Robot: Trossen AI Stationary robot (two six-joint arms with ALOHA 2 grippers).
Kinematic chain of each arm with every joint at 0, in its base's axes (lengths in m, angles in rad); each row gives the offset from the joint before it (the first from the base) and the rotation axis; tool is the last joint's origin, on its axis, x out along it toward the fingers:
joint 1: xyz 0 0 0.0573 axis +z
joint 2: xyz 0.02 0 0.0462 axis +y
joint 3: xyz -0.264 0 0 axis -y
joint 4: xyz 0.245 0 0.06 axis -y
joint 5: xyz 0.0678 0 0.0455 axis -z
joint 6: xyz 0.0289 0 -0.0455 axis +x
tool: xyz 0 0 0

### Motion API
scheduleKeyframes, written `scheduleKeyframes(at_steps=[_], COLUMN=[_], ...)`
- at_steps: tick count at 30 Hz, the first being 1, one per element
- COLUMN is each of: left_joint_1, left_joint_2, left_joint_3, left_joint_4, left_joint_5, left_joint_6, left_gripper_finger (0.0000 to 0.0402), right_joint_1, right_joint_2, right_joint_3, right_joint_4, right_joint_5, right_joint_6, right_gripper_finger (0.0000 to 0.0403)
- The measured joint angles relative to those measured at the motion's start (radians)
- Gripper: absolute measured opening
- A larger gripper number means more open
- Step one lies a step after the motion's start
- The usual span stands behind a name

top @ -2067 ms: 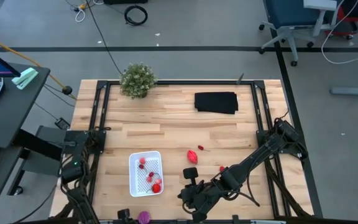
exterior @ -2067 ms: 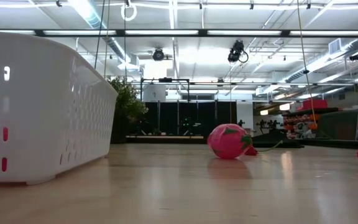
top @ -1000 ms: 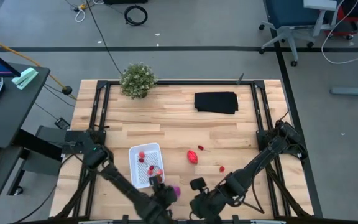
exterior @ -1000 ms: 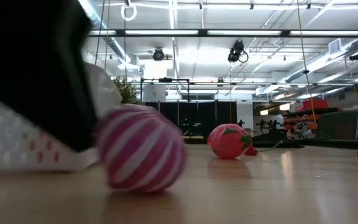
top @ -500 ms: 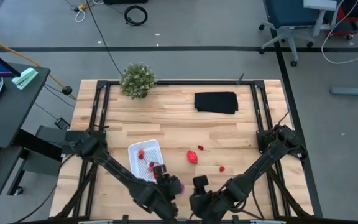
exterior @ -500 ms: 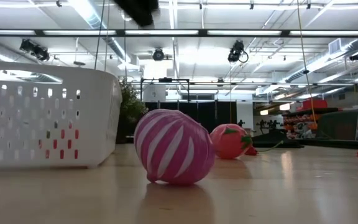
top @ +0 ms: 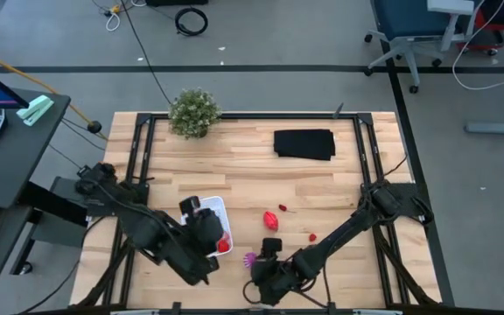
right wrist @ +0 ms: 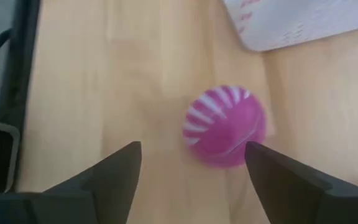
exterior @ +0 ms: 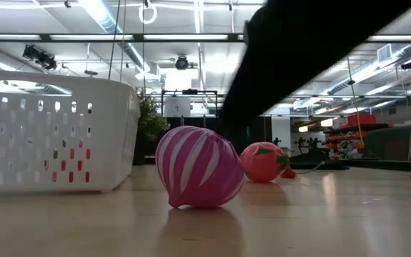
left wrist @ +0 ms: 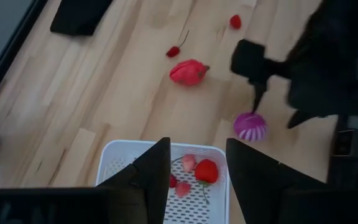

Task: Pick and placing Produce into tupperware
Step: Put the onion into the white bin

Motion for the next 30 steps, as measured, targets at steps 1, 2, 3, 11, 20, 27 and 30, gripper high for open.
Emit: scheduleKeyframes(at_steps=[1, 2, 3, 11, 20, 27, 30], left_joint_1=[-0.005, -0.007, -0.012, -0.045, -0.050, -0.050, -0.055], left_joint_2=[-0.012, -0.022, -0.030, -0.043, -0.042, -0.041, -0.041], left_joint_3=[0.000, 0.000, 0.000, 0.000, 0.000, -0.001, -0.001], left_joint_4=[-0.001, -0.003, -0.006, -0.035, -0.048, -0.051, -0.052], left_joint_5=[-0.002, -0.003, -0.004, -0.010, -0.011, -0.011, -0.011], left_joint_6=[0.000, 0.001, 0.001, 0.003, 0.003, 0.003, -0.002], left_gripper_finger=[0.0162, 0.0162, 0.0162, 0.0162, 0.0162, 0.0162, 0.0162], right_joint_1=[-0.007, -0.011, -0.018, -0.064, -0.099, -0.128, -0.137], right_joint_2=[0.000, 0.000, 0.000, 0.023, 0.048, 0.047, 0.047], right_joint_3=[0.000, 0.000, 0.000, 0.001, 0.002, 0.002, 0.002], right_joint_4=[0.004, 0.007, 0.011, 0.017, 0.023, 0.041, 0.045], right_joint_5=[0.002, 0.009, 0.022, 0.007, -0.011, -0.010, -0.010], right_joint_6=[0.005, 0.017, 0.022, 0.040, 0.040, 0.039, 0.039], right_gripper_finger=[0.0302, 0.0304, 0.0306, 0.0312, 0.0310, 0.0302, 0.0298])
